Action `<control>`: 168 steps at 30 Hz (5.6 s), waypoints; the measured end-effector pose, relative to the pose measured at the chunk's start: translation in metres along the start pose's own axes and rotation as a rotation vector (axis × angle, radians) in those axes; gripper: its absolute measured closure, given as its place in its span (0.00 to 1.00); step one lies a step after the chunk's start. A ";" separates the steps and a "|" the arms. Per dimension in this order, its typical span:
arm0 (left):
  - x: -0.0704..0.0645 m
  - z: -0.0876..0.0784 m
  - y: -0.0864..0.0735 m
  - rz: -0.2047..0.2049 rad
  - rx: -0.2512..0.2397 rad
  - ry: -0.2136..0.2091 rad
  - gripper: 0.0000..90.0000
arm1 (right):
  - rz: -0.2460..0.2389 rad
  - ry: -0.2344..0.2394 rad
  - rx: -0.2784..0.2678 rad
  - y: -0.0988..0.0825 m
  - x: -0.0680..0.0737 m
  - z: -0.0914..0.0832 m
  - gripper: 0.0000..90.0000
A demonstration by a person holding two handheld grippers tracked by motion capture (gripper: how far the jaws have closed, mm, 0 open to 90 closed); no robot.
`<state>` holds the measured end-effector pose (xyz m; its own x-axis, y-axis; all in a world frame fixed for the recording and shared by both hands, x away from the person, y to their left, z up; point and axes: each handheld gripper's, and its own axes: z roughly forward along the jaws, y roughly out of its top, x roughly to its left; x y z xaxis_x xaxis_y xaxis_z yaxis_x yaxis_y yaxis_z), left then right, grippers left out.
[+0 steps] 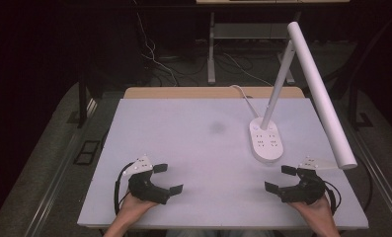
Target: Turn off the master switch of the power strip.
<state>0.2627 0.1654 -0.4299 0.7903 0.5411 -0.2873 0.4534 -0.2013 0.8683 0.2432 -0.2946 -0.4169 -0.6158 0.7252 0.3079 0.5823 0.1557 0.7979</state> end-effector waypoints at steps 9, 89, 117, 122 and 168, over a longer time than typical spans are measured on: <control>0.000 0.001 0.000 0.011 0.012 0.004 0.00 | 0.001 0.011 0.011 -0.001 0.000 0.001 0.00; 0.002 -0.003 -0.002 -0.006 0.000 0.028 0.00 | -0.145 -0.065 0.156 0.083 0.002 0.026 0.00; 0.005 -0.007 -0.002 -0.010 -0.009 0.031 0.00 | -0.193 -0.130 0.206 0.119 -0.013 0.052 0.00; 0.006 -0.006 -0.002 -0.011 -0.004 0.029 0.00 | -0.193 -0.150 0.211 0.123 -0.021 0.057 0.04; 0.008 -0.006 -0.001 -0.004 0.003 0.024 0.00 | -0.355 -0.329 0.342 0.149 -0.043 0.109 0.99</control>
<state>0.2657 0.1747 -0.4303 0.7785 0.5614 -0.2807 0.4578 -0.2020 0.8658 0.4143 -0.2297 -0.3671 -0.6394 0.7503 -0.1678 0.5422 0.5948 0.5934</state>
